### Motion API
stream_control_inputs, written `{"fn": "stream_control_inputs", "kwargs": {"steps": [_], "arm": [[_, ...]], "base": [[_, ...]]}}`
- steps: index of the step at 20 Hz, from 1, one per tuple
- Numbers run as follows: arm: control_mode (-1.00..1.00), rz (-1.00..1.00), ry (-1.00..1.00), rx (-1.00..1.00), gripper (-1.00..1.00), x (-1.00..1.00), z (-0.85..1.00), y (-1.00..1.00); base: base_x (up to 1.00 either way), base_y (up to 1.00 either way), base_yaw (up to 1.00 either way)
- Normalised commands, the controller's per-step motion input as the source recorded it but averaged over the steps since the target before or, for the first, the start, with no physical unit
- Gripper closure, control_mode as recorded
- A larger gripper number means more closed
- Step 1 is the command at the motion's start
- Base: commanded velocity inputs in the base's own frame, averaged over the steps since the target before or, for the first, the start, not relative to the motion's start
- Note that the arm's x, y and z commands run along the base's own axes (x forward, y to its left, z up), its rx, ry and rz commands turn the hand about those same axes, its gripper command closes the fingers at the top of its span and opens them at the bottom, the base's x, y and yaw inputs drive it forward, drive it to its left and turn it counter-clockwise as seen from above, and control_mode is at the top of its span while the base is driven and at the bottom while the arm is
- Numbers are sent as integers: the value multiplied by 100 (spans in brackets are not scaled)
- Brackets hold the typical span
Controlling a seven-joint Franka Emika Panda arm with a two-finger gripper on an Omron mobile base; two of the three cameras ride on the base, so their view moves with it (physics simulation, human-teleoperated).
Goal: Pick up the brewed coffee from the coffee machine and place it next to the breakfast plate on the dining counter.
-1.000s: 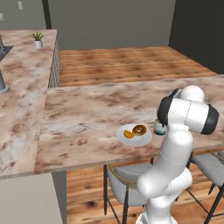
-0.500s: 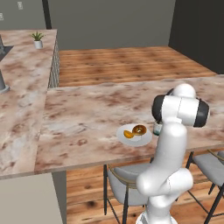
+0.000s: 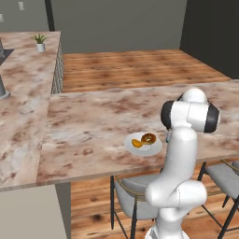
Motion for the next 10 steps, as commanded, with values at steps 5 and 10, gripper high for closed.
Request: {"fn": "stream_control_inputs", "kwargs": {"steps": [5,10], "arm": [[-100,2,-7,-10,-100,-35,0,33],[-100,1,-6,-9,-100,-35,0,27]], "base": [[0,0,0],[0,0,0]]}}
